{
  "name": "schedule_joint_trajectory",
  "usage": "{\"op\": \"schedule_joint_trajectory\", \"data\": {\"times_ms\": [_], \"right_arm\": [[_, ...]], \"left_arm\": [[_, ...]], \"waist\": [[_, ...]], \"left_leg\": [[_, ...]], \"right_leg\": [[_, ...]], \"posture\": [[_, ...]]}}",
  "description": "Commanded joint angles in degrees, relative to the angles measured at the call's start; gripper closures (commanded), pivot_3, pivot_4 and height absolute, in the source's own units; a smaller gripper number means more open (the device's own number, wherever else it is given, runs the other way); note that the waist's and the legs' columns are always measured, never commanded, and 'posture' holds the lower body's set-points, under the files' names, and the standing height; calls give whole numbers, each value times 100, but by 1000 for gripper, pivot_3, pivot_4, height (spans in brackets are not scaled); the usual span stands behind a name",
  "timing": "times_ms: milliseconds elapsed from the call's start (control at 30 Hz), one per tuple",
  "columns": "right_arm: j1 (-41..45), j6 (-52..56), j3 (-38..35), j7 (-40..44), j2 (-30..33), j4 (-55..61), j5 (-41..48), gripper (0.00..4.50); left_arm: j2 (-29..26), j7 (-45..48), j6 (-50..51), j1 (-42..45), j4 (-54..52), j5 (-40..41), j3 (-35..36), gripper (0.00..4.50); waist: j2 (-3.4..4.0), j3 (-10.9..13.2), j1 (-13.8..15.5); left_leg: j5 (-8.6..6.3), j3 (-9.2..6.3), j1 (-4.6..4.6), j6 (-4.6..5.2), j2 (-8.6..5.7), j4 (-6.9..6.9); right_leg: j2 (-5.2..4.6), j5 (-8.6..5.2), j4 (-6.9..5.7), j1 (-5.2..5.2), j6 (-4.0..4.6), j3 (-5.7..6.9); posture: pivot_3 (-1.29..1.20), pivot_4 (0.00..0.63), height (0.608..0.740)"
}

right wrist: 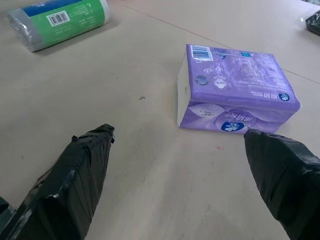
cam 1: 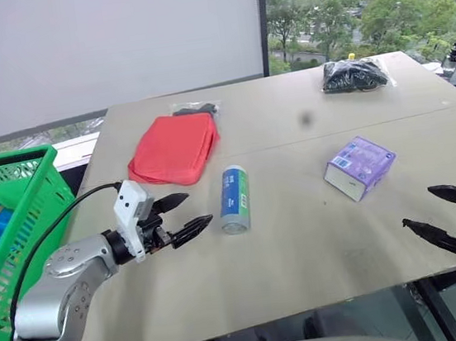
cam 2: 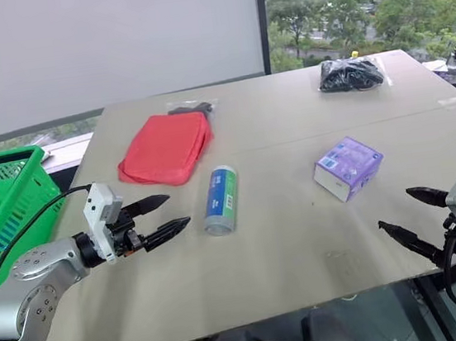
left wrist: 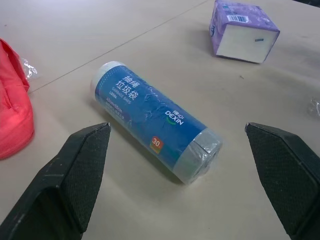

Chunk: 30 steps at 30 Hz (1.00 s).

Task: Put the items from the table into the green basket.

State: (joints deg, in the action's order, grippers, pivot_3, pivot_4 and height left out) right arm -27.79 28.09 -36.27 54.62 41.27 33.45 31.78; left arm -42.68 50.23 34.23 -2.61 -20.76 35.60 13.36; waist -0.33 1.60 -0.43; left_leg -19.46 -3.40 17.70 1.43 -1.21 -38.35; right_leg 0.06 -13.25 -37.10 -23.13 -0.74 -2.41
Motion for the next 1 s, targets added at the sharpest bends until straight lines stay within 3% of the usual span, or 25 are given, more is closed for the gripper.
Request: {"op": "schedule_joint_trajectory", "data": {"times_ms": [33, 267, 433, 600, 700, 833, 1000], "right_arm": [[226, -94, -15, -350, -34, 73, -108, 0], [1388, 1337, 475, -1438, 280, 105, 220, 0], [1989, 1542, 563, -1451, 480, -234, 370, 0], [1882, 1591, 678, -1252, 665, -420, 261, 0], [2606, 2113, 1107, -1473, 786, -1261, 240, 0], [4203, 2714, 1761, -2101, 451, -2791, -22, 0], [5158, 2875, 2532, -1446, 462, -4100, -165, 0]], "left_arm": [[-136, 160, -234, 174, -51, -75, 36, 21], [-208, 624, -342, 966, -330, 150, -223, 21], [-103, 487, -2, 1658, -538, 227, -678, 21], [340, 106, 324, 2434, -564, 354, -1115, 21], [300, 312, 304, 2519, -579, 361, -1216, 21], [69, 626, 229, 2360, -676, 295, -1298, 21], [27, 591, 303, 2254, -837, 426, -1191, 21]], "waist": [[0, 0, 5], [-1, 10, 49], [-7, 15, 122], [-10, 16, 160], [-19, 22, 79], [-20, 30, -161], [-19, 32, -141]], "left_leg": [[0, -1, 2, 0, 0, 0], [1, 0, 3, -2, -10, -2], [1, -6, 7, -1, -12, -2], [-1, -17, 16, 1, -17, -2], [-2, -7, 16, 4, -17, -6], [2, 37, -2, -1, -14, -3], [0, 24, 8, 3, -8, -3]], "right_leg": [[0, 0, 1, -1, 0, 0], [-10, 2, 1, 0, 1, -2], [-3, 3, 3, -2, 2, 3], [-6, 11, 6, -2, 15, 7], [-9, 12, 10, -2, 13, -2], [-4, 14, 7, -3, 15, -32], [15, 13, 2, -5, 18, -12]], "posture": [[5, 0, 740], [25, 0, 740], [44, 0, 740], [17, 0, 740], [-23, 0, 740], [-27, 0, 740], [24, 0, 740]]}}
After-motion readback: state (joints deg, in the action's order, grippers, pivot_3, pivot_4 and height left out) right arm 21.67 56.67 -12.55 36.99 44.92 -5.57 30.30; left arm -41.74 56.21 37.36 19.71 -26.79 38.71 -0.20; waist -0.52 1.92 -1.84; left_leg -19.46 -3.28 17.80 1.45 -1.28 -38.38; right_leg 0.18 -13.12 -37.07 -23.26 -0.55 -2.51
